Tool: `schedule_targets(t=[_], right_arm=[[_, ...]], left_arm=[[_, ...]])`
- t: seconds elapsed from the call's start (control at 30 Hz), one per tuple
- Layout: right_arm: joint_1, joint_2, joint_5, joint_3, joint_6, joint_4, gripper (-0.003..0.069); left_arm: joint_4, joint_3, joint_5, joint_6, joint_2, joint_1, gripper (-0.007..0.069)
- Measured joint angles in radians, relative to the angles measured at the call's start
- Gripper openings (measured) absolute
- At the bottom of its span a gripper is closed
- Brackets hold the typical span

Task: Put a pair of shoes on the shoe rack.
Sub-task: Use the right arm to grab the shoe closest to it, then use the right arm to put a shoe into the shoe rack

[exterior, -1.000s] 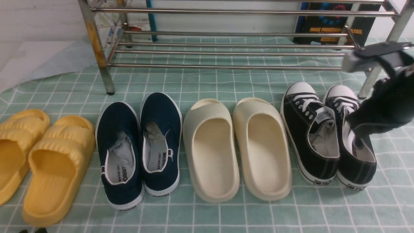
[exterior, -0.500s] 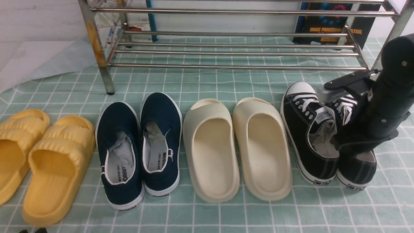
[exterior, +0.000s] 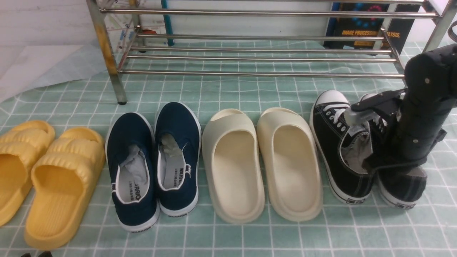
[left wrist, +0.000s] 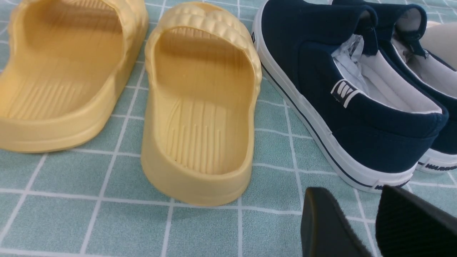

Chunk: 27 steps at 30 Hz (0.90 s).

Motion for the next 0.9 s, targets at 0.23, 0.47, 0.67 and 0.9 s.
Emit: schedule_targets(t=[0.23, 0.47, 0.67, 0.9], right_arm=[[-0.005, -0.172, 0.104, -0.030, 0.014, 0.010, 0.0030], [-0.005, -0.289, 0.112, -0.079, 0.009, 0.048, 0.0030], [-0.005, -0.261, 0.009, -0.080, -0.005, 0.005, 0.0030], [-0.005, -0.135, -0.266, -0.080, -0.004, -0.022, 0.0031]], left_arm=[[0.000, 0.000, 0.000, 0.000, 0.000, 0.000, 0.0238], [0.000, 0.000, 0.000, 0.000, 0.000, 0.000, 0.0238], [0.000, 0.000, 0.000, 0.000, 0.000, 0.000, 0.0238], [0.000, 0.000, 0.000, 0.000, 0.000, 0.000, 0.0238]])
